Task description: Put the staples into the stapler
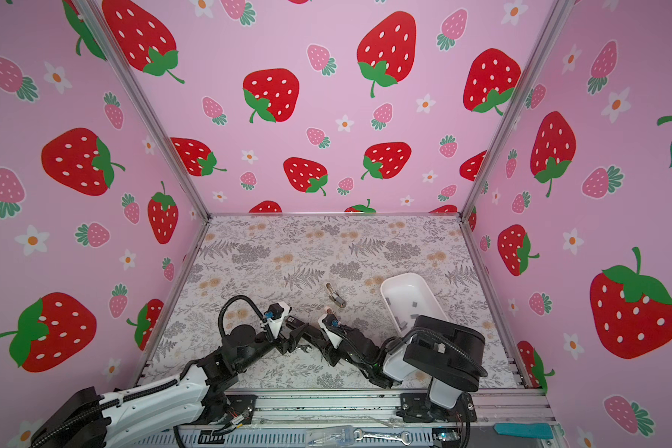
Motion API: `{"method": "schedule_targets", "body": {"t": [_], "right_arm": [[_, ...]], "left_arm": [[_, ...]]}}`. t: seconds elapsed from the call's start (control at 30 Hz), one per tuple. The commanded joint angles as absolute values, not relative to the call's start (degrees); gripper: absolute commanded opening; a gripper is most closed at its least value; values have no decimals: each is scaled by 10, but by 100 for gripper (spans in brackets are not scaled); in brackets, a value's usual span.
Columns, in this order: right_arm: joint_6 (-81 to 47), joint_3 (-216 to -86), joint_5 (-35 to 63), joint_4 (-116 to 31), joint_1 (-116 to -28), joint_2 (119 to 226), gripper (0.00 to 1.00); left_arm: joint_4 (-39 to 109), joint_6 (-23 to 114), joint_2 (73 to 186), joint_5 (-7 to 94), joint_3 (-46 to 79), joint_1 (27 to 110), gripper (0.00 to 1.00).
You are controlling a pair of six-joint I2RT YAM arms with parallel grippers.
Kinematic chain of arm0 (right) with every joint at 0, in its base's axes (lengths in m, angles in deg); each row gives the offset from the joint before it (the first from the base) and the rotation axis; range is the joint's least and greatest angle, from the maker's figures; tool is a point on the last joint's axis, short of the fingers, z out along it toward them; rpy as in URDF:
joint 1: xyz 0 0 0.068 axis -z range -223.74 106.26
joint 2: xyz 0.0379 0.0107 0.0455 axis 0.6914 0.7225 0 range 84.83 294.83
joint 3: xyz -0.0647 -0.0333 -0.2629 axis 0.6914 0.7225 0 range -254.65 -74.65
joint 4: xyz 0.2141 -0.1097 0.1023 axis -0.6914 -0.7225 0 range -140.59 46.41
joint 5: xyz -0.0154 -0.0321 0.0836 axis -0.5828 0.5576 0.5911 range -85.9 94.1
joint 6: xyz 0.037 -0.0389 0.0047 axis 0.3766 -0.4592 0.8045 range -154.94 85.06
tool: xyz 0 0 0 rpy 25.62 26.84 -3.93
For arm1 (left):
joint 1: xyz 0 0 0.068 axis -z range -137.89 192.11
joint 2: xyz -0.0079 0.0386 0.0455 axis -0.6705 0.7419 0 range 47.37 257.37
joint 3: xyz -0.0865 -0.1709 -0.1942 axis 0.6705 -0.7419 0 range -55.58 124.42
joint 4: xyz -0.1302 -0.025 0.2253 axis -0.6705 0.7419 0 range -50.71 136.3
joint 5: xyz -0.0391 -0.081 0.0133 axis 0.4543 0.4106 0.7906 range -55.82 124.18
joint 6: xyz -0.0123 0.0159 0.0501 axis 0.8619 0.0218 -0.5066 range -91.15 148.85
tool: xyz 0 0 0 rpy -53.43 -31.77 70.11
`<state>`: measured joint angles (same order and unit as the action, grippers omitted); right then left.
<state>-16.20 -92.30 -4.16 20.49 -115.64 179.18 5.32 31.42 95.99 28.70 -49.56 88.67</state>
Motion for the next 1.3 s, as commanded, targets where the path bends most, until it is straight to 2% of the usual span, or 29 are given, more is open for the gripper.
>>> {"method": "schedule_targets", "body": {"t": [0.0,0.47,0.83,1.27], "right_arm": [[-167,-915,-64,178,-1164,1758,51],[-206,-946,-86,107,-1166,1673,51],[-206,-989,-98,88,-1166,1730,48],[-192,-999,-93,94,-1166,1783,43]], "left_arm": [[69,333,958,237,-496,888,80],[58,366,1028,195,-486,888,81],[25,368,1106,200,-471,888,79],[12,374,1135,198,-472,888,78]]}}
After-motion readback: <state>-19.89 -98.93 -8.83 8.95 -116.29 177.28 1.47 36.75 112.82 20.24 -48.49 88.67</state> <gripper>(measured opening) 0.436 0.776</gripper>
